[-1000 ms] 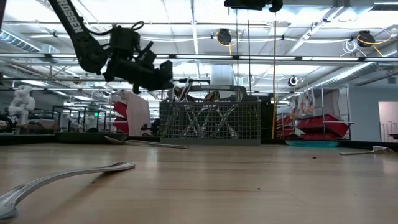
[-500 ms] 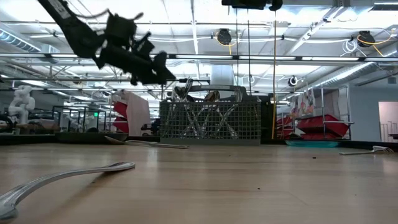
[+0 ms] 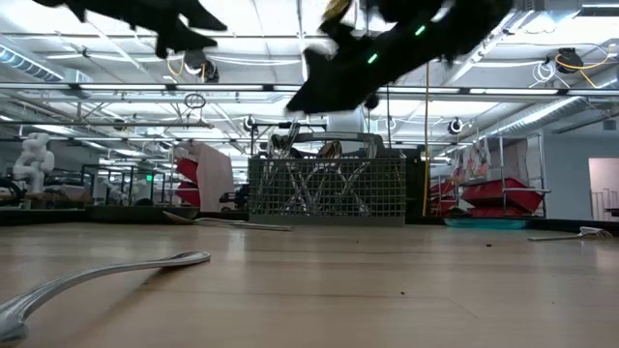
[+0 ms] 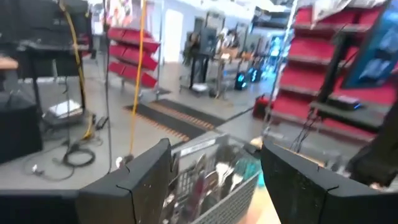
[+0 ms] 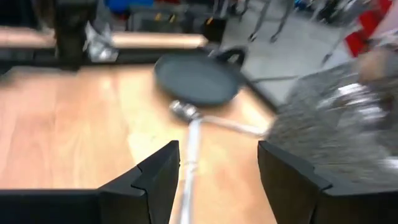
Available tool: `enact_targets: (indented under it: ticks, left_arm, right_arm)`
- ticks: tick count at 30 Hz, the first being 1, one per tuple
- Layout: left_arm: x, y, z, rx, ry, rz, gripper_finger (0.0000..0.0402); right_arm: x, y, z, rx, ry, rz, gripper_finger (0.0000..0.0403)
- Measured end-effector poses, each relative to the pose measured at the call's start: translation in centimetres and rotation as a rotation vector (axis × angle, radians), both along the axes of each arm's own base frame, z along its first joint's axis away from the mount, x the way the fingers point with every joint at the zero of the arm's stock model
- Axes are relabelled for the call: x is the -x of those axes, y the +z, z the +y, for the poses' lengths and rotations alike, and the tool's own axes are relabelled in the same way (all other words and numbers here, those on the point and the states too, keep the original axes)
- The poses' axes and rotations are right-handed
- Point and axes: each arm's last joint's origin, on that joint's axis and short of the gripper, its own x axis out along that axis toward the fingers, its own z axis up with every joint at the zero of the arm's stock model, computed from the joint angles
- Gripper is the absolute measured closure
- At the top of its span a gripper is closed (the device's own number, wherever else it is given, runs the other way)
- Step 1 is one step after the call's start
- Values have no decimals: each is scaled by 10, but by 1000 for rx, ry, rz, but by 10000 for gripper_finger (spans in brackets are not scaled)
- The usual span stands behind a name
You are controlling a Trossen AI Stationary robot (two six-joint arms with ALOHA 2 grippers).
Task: Sort silverware
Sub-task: Put the knife into the silverware basket
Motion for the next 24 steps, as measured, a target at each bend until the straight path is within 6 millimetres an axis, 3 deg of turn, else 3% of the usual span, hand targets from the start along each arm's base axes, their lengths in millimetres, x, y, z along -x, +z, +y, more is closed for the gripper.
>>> enact_targets:
  ticks: [3,7,11,17,24]
  left_arm:
    - [14,6,-11,7,-16,-39,155]
    - [26,5,-20,33,-22,-11,155]
    - [33,-2,-24,71,-17,53,155]
    - [35,-6,-25,104,-13,90,155]
    - [35,-7,-25,88,-13,103,155]
  right_arm:
    - [-37,-21,-4,-11,62,51,199]
    - [-81,-34,-14,27,86,154,199]
    - [-110,-42,-35,16,77,177,199]
    - [-129,-61,-58,-81,65,166,199]
    - [-128,-76,-75,-164,-5,169,199]
